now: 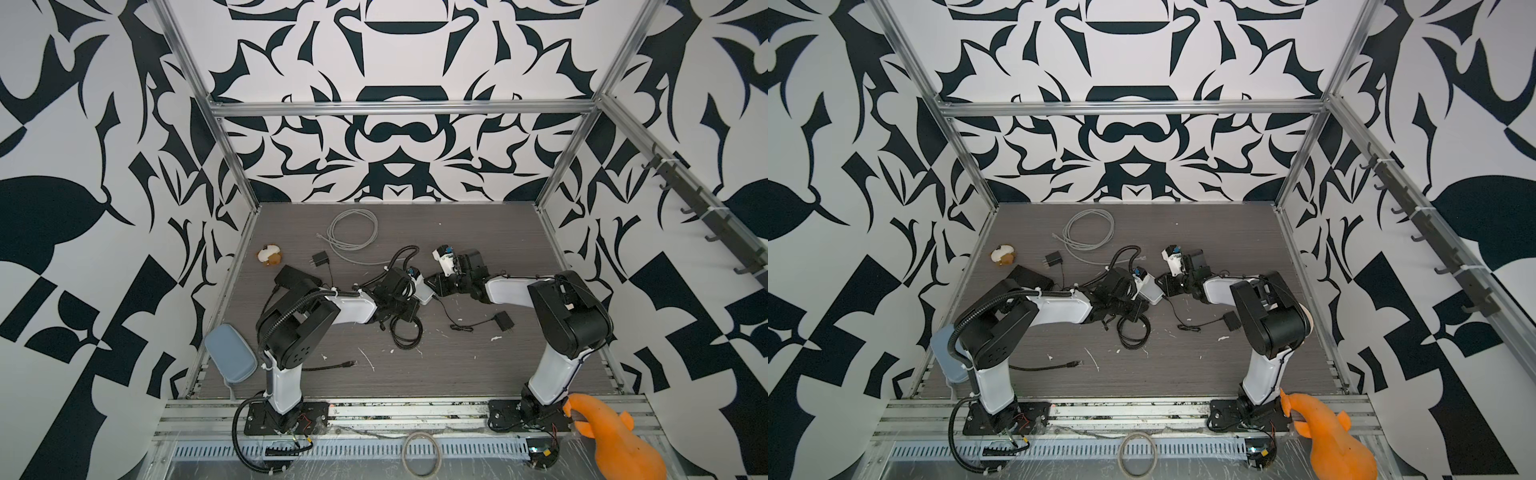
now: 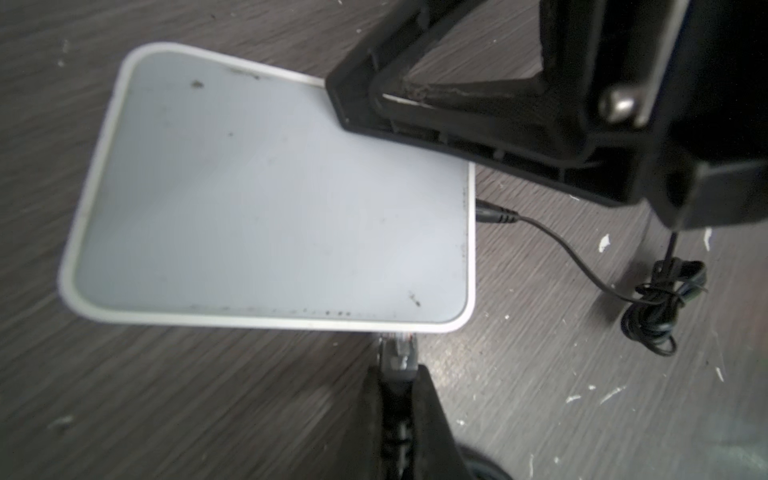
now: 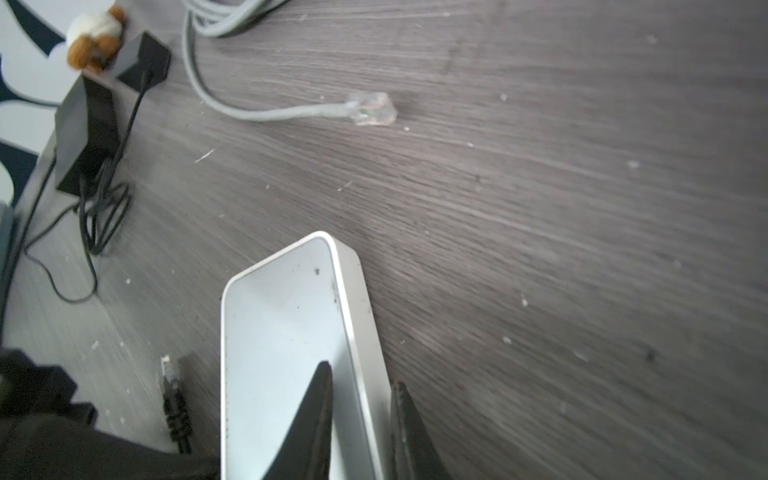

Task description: Insert the plug into the switch port

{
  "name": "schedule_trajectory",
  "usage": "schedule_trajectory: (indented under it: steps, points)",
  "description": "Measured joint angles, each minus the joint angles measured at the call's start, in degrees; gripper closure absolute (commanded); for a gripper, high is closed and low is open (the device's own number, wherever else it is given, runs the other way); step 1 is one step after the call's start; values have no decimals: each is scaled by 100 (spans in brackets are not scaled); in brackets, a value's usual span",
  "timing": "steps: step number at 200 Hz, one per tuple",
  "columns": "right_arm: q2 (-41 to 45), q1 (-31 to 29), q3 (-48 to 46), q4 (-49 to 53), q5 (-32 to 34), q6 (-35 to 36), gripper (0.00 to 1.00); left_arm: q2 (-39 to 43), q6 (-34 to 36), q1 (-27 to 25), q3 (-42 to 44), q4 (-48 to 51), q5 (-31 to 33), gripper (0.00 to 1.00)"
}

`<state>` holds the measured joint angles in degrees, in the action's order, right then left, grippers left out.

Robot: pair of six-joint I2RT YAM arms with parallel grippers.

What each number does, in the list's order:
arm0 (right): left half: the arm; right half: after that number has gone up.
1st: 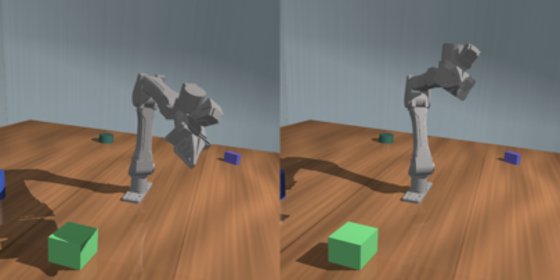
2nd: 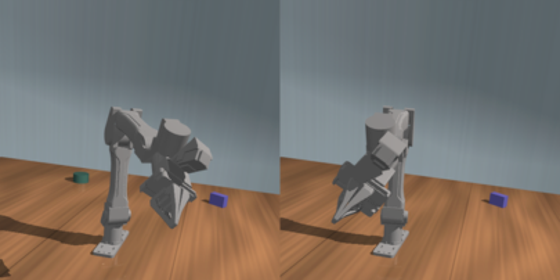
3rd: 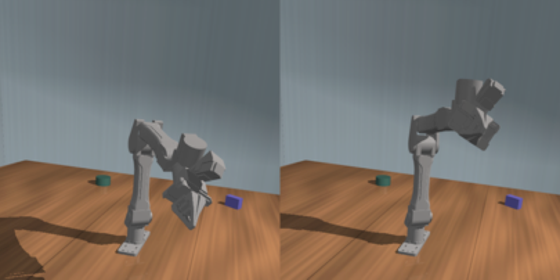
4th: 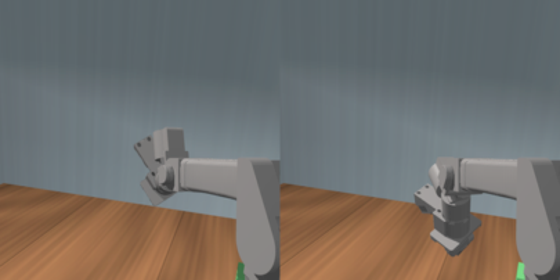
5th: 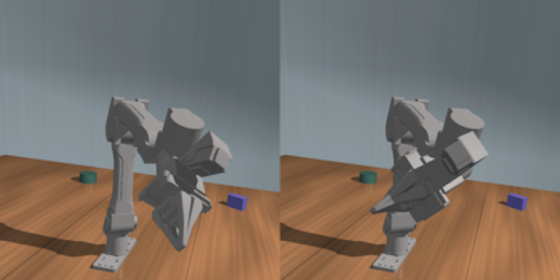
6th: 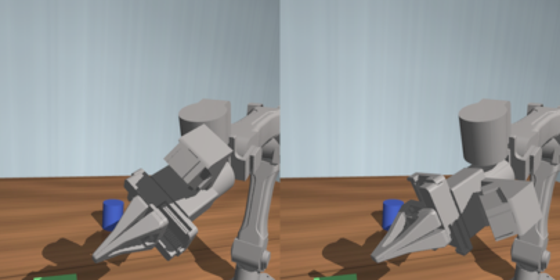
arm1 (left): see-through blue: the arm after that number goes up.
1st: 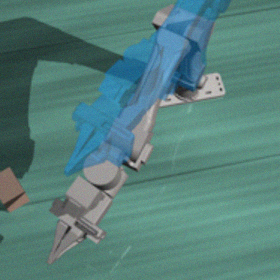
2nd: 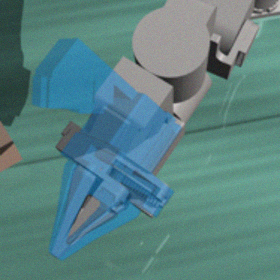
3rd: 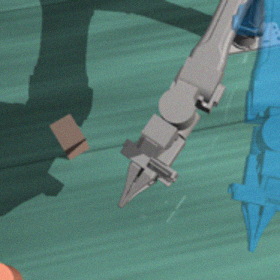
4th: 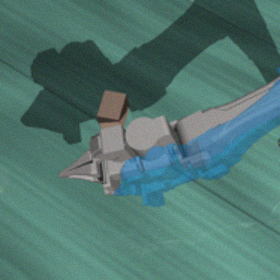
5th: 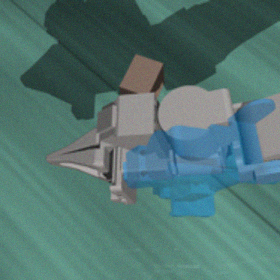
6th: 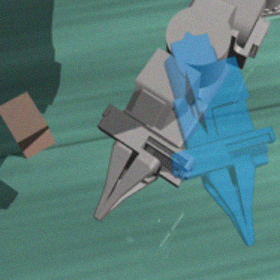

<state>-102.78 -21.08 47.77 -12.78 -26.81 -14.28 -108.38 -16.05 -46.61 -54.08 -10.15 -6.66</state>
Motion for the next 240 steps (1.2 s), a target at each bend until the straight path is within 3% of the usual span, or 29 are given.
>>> schedule_trajectory:
  steps: [39, 93, 143, 217, 240]
  points:
    - [50, 566, 103, 726, -315, -772, 74, -92, 284, 13, -63, -339, 293, 69]
    - [-201, 863, 739, 1698, -444, -826, 73, 142, 627, 92, 109, -190, 833, 53]
    - [-267, 874, 866, 1875, -503, -820, 70, 710, 953, 175, 654, 83, 925, 52]
    - [-439, 835, 1047, 2015, -804, -680, 65, 570, 1145, 199, 804, -645, 511, 51]
    - [-533, 741, 1172, 2072, -844, -592, 65, 573, 1169, 199, 822, -682, 485, 55]
